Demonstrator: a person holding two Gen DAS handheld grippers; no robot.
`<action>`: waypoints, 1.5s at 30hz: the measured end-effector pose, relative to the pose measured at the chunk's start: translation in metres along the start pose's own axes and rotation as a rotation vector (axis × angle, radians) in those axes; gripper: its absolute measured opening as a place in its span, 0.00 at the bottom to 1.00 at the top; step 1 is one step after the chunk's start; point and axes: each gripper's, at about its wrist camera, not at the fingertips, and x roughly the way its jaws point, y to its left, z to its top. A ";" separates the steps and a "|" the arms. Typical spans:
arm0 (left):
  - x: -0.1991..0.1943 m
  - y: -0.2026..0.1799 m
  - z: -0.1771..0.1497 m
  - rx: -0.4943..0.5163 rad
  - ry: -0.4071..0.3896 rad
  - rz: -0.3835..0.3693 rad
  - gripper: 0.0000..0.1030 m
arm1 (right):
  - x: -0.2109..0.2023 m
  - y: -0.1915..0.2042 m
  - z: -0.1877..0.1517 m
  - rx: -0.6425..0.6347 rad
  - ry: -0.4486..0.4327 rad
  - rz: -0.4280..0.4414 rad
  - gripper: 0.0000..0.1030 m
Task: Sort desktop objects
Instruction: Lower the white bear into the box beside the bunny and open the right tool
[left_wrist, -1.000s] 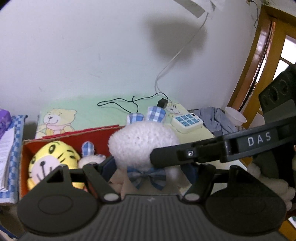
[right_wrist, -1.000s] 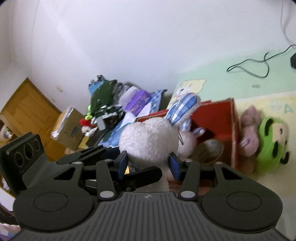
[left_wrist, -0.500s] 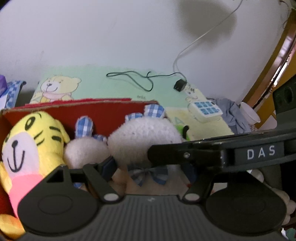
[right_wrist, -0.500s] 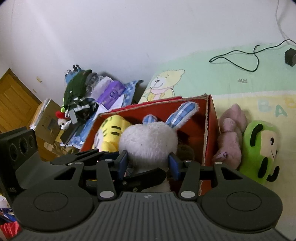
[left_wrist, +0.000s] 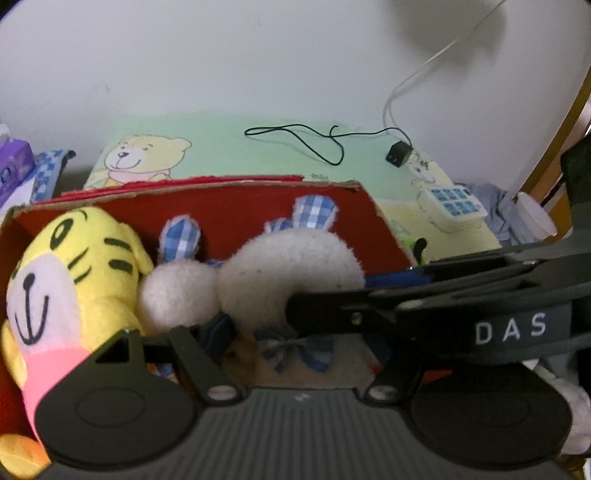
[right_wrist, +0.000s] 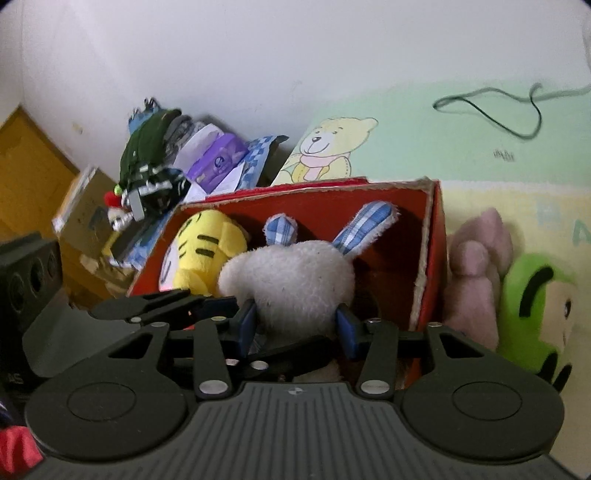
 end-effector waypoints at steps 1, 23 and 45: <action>0.000 0.000 0.000 0.008 0.002 0.004 0.71 | 0.001 0.000 0.000 -0.005 -0.004 -0.004 0.47; 0.005 -0.005 -0.001 0.018 0.039 -0.037 0.71 | -0.014 -0.001 -0.001 0.087 -0.071 -0.081 0.33; 0.020 -0.024 0.002 0.033 0.085 -0.094 0.75 | -0.036 -0.014 -0.003 0.153 -0.162 -0.142 0.32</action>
